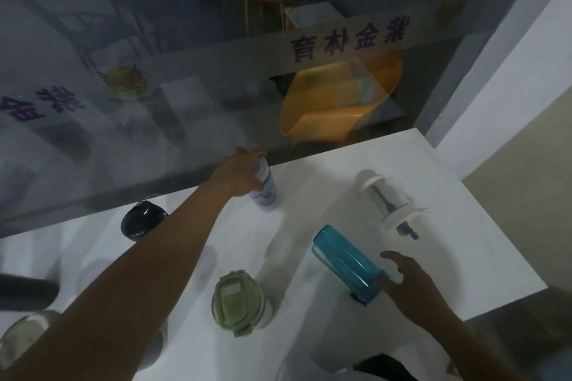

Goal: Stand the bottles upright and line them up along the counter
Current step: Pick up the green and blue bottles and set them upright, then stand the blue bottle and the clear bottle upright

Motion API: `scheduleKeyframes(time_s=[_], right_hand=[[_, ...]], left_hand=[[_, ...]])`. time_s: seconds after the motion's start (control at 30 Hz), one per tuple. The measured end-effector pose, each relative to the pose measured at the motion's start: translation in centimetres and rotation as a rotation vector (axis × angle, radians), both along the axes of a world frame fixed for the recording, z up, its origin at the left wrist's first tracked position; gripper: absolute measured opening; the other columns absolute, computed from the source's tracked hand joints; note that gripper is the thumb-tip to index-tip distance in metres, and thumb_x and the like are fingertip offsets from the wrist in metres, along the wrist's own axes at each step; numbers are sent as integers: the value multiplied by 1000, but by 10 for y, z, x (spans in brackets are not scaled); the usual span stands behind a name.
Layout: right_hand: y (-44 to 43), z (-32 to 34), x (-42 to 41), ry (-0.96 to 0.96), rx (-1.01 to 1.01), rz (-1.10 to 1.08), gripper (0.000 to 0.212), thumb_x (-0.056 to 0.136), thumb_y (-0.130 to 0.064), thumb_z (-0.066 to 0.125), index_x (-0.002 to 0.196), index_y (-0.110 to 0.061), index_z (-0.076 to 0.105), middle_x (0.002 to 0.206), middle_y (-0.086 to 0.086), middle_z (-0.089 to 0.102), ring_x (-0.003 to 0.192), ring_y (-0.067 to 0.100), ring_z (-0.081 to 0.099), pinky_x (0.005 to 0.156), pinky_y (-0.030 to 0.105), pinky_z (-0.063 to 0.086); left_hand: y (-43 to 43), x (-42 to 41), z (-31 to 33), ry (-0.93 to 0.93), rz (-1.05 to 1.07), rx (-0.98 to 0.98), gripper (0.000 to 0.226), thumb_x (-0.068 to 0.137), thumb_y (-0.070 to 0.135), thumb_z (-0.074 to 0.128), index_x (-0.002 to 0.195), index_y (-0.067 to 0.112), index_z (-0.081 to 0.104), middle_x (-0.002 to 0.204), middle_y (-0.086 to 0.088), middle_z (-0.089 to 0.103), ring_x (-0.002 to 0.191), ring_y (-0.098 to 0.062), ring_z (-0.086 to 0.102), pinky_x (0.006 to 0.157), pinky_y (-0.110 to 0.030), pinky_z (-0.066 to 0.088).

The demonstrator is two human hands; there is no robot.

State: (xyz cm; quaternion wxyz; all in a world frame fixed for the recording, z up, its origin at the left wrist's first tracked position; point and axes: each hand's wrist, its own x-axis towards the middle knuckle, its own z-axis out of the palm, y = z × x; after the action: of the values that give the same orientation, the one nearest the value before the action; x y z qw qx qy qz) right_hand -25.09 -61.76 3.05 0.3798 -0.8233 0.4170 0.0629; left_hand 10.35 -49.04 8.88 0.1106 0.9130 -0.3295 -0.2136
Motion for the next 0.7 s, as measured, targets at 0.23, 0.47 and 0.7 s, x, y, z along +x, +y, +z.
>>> scheduleKeyframes(time_s=[0.23,0.47,0.7], right_hand=[[-3,3,-11,-13,-16,16,49,89,-36,62,135,-29,46,144,-2,45,106,7,45,92,23,39],[-27,13,-19,-25,-28,-19,47,85,-35,68,129,-28,52,139,2,50,119,19,50,102,34,41],[-90,16,-14,-85,-34,-47,47,86,-30,69,128,-19,54,136,7,54,118,25,54,99,37,42]], left_hand=[[-5,-7,-7,-16,-102,20,84,73,26,81,142,35,35,147,-5,35,128,-36,45,102,-46,48],[-13,-25,20,-156,-130,107,98,71,36,83,149,35,24,154,-6,26,137,-37,32,108,-48,37],[-33,-106,70,-200,-74,-63,94,76,48,73,150,41,16,161,-2,13,147,-32,13,117,-49,16]])
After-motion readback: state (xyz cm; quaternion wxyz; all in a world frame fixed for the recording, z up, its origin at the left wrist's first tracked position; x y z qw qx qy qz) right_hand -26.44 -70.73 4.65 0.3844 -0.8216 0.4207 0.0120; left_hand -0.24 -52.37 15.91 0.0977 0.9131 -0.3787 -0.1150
